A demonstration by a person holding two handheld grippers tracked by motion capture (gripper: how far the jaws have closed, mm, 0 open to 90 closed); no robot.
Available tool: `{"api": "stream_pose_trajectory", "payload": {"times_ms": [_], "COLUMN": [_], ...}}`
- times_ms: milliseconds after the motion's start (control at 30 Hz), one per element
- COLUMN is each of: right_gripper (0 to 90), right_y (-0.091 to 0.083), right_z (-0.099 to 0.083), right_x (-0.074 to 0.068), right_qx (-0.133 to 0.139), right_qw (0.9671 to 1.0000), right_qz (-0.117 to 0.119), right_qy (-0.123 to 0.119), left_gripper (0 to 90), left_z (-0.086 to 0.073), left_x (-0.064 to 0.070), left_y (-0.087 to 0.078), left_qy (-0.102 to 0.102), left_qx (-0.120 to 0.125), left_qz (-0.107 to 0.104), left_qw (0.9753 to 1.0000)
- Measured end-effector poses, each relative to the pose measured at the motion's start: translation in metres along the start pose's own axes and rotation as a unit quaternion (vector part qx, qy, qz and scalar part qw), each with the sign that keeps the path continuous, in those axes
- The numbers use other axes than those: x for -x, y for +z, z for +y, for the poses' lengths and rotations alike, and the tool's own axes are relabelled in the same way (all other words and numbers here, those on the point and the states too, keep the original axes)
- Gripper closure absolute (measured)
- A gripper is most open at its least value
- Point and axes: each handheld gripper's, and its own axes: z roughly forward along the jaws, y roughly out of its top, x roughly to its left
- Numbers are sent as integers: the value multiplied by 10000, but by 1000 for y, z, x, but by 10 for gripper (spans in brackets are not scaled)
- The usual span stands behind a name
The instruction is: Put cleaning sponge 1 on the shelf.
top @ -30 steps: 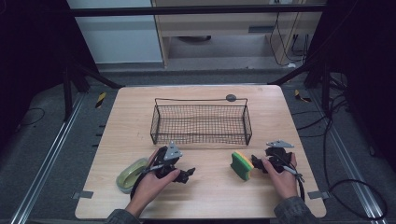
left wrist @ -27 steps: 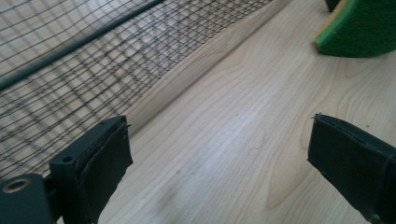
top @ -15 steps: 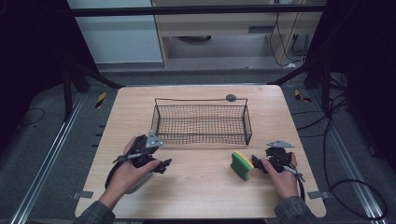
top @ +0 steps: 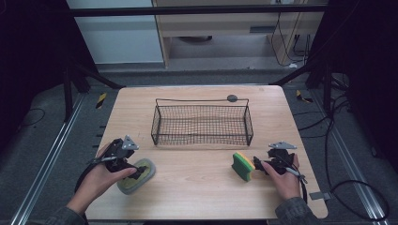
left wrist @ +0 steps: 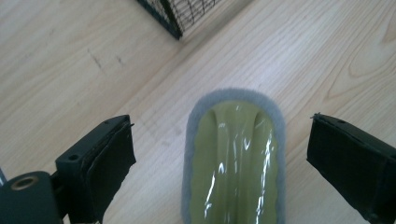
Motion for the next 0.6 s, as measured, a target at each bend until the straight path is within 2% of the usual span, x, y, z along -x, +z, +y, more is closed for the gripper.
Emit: {"api": "stream_pose_trajectory", "payload": {"times_ms": [100, 233, 400, 600], "right_gripper": [5, 5, 5, 8], "right_y": [0, 1, 1, 0], "right_z": [0, 1, 1, 0], "right_x": [0, 0, 0, 0], "right_qx": [2, 9, 4, 7], "right_qw": [10000, 10000, 10000, 10000], "right_qz": [-1, -33, -2, -9], "right_qy": [-17, 24, 13, 7], "left_gripper": [77, 129, 161, 191], "left_z": [-2, -5, -4, -4], "left_x": [-2, 0, 2, 9], "left_y": [-4, -4, -4, -1], "left_qy": [-25, -23, 42, 315], "left_qx": [30, 17, -90, -462], "left_qz": [25, -178, -201, -202], "left_qw": [10000, 9998, 9997, 9982]}}
